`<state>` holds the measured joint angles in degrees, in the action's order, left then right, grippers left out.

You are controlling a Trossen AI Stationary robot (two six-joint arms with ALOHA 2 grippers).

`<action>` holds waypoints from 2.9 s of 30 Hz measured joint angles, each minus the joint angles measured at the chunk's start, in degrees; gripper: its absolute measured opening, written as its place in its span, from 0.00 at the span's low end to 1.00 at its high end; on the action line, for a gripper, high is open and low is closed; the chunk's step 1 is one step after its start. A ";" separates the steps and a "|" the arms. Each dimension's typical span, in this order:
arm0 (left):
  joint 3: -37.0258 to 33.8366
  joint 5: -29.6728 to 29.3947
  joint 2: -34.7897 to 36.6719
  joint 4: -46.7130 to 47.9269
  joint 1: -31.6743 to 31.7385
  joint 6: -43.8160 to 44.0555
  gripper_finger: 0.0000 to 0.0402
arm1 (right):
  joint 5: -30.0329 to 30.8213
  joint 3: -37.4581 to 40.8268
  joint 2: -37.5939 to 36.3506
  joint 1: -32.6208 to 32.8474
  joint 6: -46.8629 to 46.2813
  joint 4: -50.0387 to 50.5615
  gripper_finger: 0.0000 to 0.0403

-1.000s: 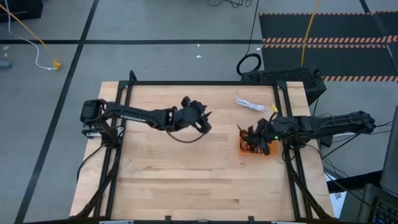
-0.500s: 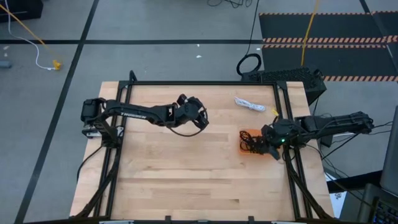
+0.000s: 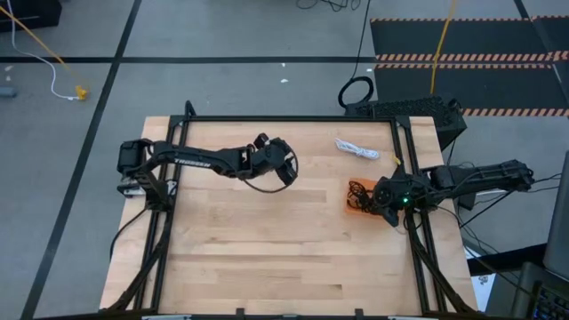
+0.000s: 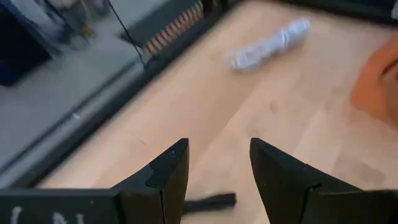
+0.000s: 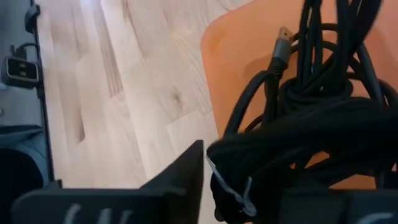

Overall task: Pick and place USB-C Cables
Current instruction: Put the bottom black charger cable into the orange bin

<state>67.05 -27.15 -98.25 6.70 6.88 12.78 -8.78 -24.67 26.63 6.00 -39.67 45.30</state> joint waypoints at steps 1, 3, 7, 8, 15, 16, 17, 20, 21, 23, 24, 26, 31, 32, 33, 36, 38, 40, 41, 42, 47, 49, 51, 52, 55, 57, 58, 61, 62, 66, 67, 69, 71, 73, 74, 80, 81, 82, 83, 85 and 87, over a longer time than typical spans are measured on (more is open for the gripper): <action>0.00 1.94 -0.18 1.03 0.65 0.58 0.43 | 0.00 0.00 0.01 0.00 -1.07 0.00 0.25; -0.06 5.49 -0.88 2.04 1.90 2.34 0.43 | 0.00 0.00 0.00 0.00 -3.00 0.05 0.29; -0.09 7.31 -1.56 4.22 4.02 3.88 0.43 | -1.15 0.00 -0.07 -0.01 -7.49 0.40 0.35; -0.07 7.31 -1.56 4.10 4.55 3.88 0.43 | -1.60 0.00 -0.07 -0.02 -8.53 0.10 0.35; 0.00 7.96 -1.12 4.93 6.79 3.64 0.43 | 9.28 -0.02 -0.17 -0.02 -14.75 -6.32 0.33; 0.00 8.11 -1.12 4.97 6.91 3.61 0.43 | 11.88 -0.02 -0.17 -0.03 -15.24 -6.39 0.33; 0.00 8.13 -1.12 5.19 6.97 3.42 0.43 | 15.02 -0.02 -0.17 -0.07 -15.29 -6.68 0.32; 0.00 8.25 -1.14 5.05 6.93 2.62 0.43 | 24.27 -0.02 -0.17 -0.07 -13.95 -7.94 0.29; 0.00 8.25 -1.14 4.99 6.93 2.57 0.43 | 26.39 -0.02 -0.17 -0.07 -13.20 -8.00 0.28; 0.00 8.32 -1.14 5.20 6.93 2.56 0.43 | 28.23 -0.02 -0.15 -0.11 -12.11 -7.55 0.26; 0.00 8.81 -1.14 5.19 6.93 2.53 0.43 | 27.79 -0.02 -0.15 -0.09 -12.00 -6.95 0.25; 0.00 9.64 -1.14 5.10 6.93 2.51 0.43 | 24.23 -0.02 0.08 -0.09 -12.33 -5.47 0.23; 0.00 10.43 -1.14 5.22 6.93 2.31 0.43 | 18.04 -0.02 0.46 -0.07 -14.93 0.97 0.21; 0.00 10.44 -1.14 5.24 6.93 2.17 0.43 | 17.68 -0.03 0.42 -0.07 -15.11 2.44 0.21; 0.00 10.44 -1.14 5.25 6.93 2.09 0.43 | 17.66 -0.04 0.38 -0.07 -15.26 3.99 0.20; 0.00 10.44 -1.14 5.23 6.93 1.96 0.43 | 17.87 -0.06 0.35 -0.04 -15.79 8.65 0.20; 0.00 10.44 -1.14 5.25 6.93 1.94 0.43 | 17.95 -0.12 0.30 -0.04 -15.33 8.90 0.19; 0.00 10.75 -1.14 5.22 6.93 1.95 0.43 | 17.89 -0.32 0.20 -0.04 -14.68 8.36 0.19; 0.00 11.49 -1.14 5.23 6.93 1.93 0.43 | 17.89 -0.55 0.20 -0.04 -14.33 8.16 0.19; 0.00 12.51 -1.14 5.25 6.93 1.77 0.43 | 17.70 -0.96 0.20 -0.07 -14.04 7.90 0.19; 0.00 15.93 -1.14 6.25 6.84 0.85 0.43 | 14.43 -4.37 0.19 0.02 -13.18 5.33 0.19; 0.00 16.15 -1.14 7.10 6.79 0.84 0.43 | 13.26 -6.29 0.17 0.07 -13.63 5.87 0.19; 0.00 16.14 -1.14 7.78 6.82 0.87 0.43 | 13.35 -8.27 0.17 0.07 -13.92 8.10 0.19; 0.00 16.14 -1.14 7.99 6.82 0.89 0.43 | 14.27 -9.07 0.21 0.07 -13.85 9.23 0.19; 0.00 16.14 -1.14 8.15 6.82 0.89 0.43 | 18.78 -10.33 0.39 0.07 -13.23 12.29 0.17; 0.00 16.14 -1.14 8.15 6.82 0.89 0.43 | 19.29 -10.28 0.40 0.04 -12.21 11.59 0.15; 0.00 16.14 -1.14 8.15 6.82 0.89 0.43 | 19.30 -10.02 0.42 0.04 -11.90 10.18 0.14; 0.00 16.14 -1.14 8.13 6.82 0.95 0.43 | 19.31 -8.28 0.42 0.04 -11.71 4.48 0.12; 0.00 16.14 -1.14 8.13 6.76 0.98 0.43 | 19.32 -7.59 0.42 0.04 -11.71 2.31 0.12; 0.00 16.12 -1.14 8.13 6.42 1.00 0.43 | 18.90 -4.13 0.41 0.04 -10.74 -6.60 0.12; 0.00 16.12 -1.14 8.13 6.26 0.99 0.43 | 17.87 -3.44 0.42 0.04 -10.08 -8.09 0.12; 0.00 16.12 -1.14 8.12 6.01 0.98 0.43 | 16.44 -2.97 0.45 -0.01 -8.80 -9.11 0.11; 0.00 16.12 -1.14 8.11 5.83 0.98 0.43 | 16.32 -2.97 0.48 -0.02 -7.52 -8.42 0.10; 0.00 16.12 -1.14 8.13 5.75 0.98 0.43 | 17.07 -3.02 0.46 -0.04 -5.88 -6.94 0.08; 0.00 16.12 -1.14 8.11 5.77 0.98 0.43 | 17.71 -3.35 0.48 -0.04 -5.50 -5.13 0.06; 0.00 16.11 -1.14 8.09 5.77 1.13 0.43 | 17.97 -7.19 1.98 -0.07 -3.60 1.76 0.02; 0.00 16.10 -1.14 8.09 5.77 1.19 0.43 | 17.97 -7.94 2.36 -0.07 -3.14 2.01 0.02; 0.00 16.10 -1.14 8.07 5.77 1.24 0.43 | 17.94 -8.89 2.76 -0.07 -2.85 2.04 0.03; 0.00 16.10 -1.14 8.05 5.77 1.28 0.43 | 17.98 -9.76 3.13 -0.07 -2.62 2.36 0.04; 0.00 16.08 -1.14 8.02 5.77 1.47 0.43 | 18.59 -11.61 4.16 -0.07 -1.76 4.67 0.06; 0.00 16.08 -1.14 8.04 5.77 1.50 0.43 | 19.67 -13.54 5.31 -0.07 -1.01 8.23 0.06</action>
<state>67.05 -11.07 -99.39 14.74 12.64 14.28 10.89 -38.21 31.94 5.93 -40.67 53.53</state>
